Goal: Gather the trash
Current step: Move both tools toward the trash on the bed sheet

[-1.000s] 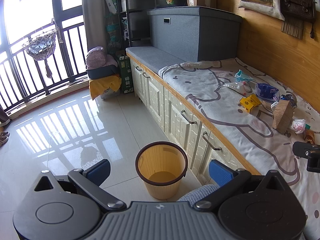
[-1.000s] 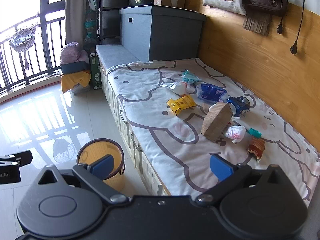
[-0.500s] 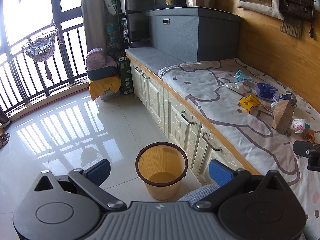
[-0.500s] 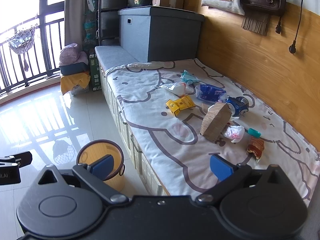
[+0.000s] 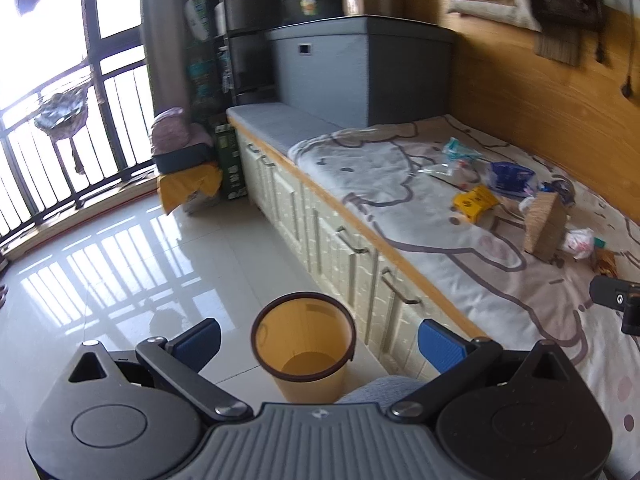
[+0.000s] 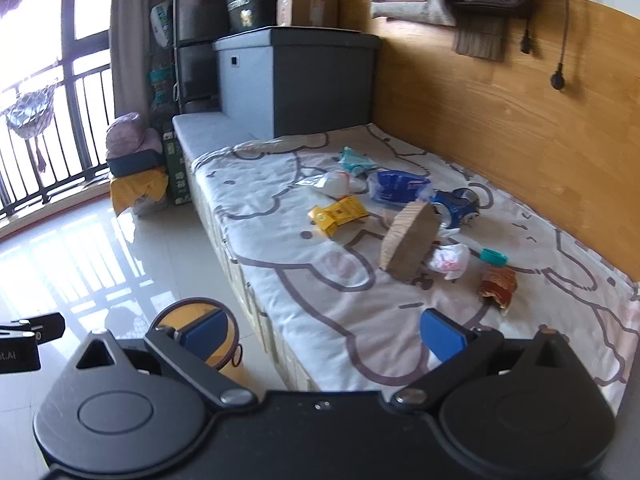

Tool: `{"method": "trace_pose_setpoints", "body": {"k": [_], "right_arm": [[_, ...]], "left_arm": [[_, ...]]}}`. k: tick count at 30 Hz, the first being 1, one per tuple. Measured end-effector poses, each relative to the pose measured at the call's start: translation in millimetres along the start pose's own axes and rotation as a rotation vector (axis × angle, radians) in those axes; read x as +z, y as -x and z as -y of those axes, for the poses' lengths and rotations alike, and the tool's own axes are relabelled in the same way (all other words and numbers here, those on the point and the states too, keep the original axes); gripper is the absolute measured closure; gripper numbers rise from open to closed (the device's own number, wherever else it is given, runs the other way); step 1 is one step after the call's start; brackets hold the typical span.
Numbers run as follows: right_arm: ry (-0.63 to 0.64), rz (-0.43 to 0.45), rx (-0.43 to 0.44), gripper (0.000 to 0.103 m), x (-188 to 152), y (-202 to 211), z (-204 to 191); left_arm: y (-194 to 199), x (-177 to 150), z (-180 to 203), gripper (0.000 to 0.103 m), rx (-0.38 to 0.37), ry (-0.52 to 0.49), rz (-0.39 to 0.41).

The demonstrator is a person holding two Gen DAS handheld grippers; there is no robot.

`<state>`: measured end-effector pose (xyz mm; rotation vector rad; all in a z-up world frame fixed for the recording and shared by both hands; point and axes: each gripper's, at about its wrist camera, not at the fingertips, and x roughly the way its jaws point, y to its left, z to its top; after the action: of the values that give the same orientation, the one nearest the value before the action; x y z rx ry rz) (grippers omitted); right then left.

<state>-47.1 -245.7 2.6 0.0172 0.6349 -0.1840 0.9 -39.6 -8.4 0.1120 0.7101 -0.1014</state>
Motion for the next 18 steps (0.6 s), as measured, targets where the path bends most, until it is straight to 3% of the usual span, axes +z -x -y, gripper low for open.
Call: {"method": "trace_pose_setpoints", "body": {"k": [18], "right_arm": [[-0.12, 0.074, -0.103, 0.0, -27.0, -18.6, 83.3]], "left_arm": [[-45.7, 17.6, 98.2, 0.0, -0.143, -0.172, 0.043]]}}
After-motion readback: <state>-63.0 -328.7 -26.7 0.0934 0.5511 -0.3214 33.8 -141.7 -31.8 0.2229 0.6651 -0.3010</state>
